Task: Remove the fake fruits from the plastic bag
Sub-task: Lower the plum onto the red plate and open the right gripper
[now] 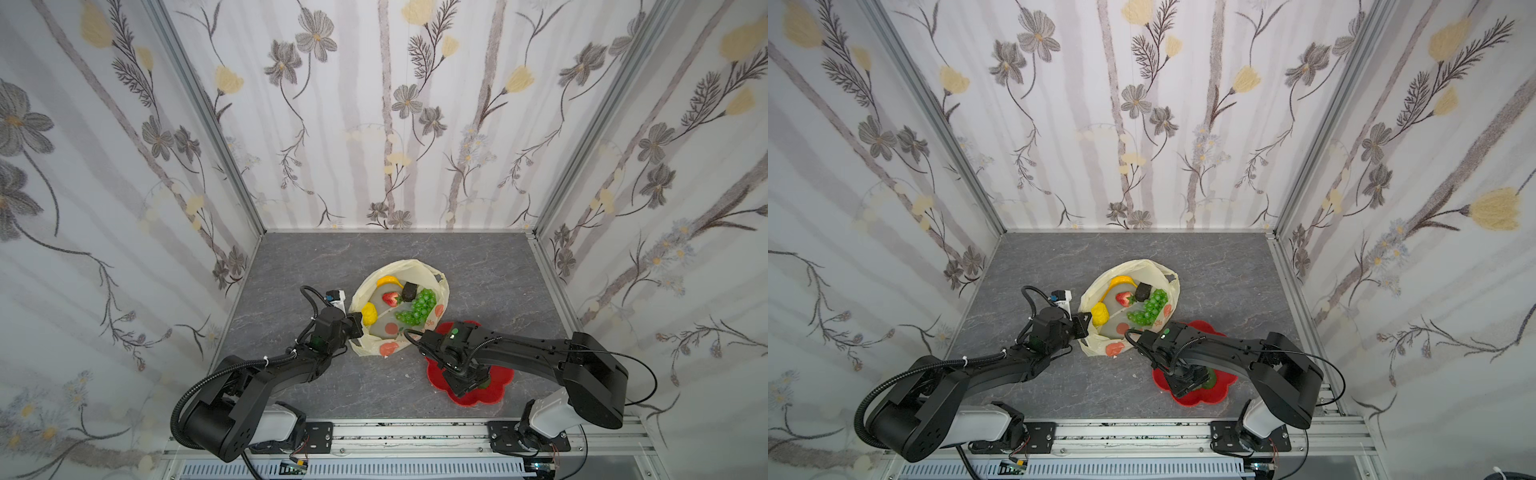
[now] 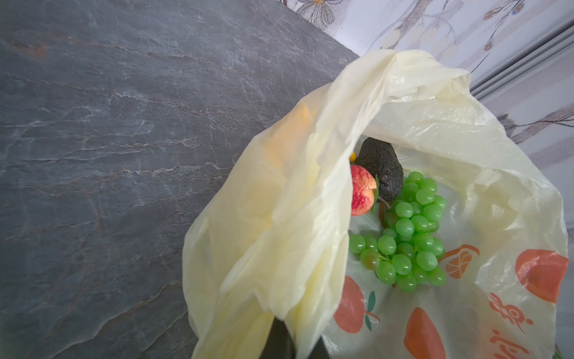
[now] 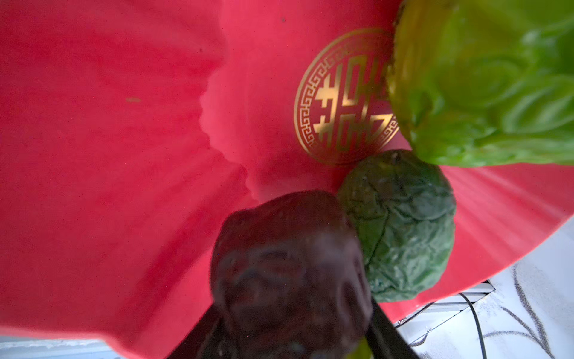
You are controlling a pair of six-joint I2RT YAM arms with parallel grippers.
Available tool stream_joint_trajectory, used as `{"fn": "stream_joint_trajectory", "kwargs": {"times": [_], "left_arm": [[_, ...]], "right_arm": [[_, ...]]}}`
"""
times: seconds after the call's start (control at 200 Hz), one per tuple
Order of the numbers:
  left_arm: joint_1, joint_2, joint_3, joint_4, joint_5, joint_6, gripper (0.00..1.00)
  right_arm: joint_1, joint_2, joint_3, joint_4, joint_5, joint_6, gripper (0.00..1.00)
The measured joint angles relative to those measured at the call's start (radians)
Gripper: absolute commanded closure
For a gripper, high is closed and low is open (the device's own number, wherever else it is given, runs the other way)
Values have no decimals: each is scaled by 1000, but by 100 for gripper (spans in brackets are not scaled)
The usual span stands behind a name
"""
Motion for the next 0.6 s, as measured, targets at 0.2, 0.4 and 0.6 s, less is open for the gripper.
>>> {"fn": "stream_joint_trajectory", "kwargs": {"times": [0.2, 0.4, 0.6], "left_arm": [[0, 0, 0, 0, 0, 0, 100], [0, 0, 0, 0, 0, 0, 100], [0, 0, 0, 0, 0, 0, 100]], "right_arm": [[0, 9, 16, -2, 18, -7, 40], [0, 9, 32, -4, 32, -7, 42], [0, 9, 54, -12, 53, -6, 39]]}}
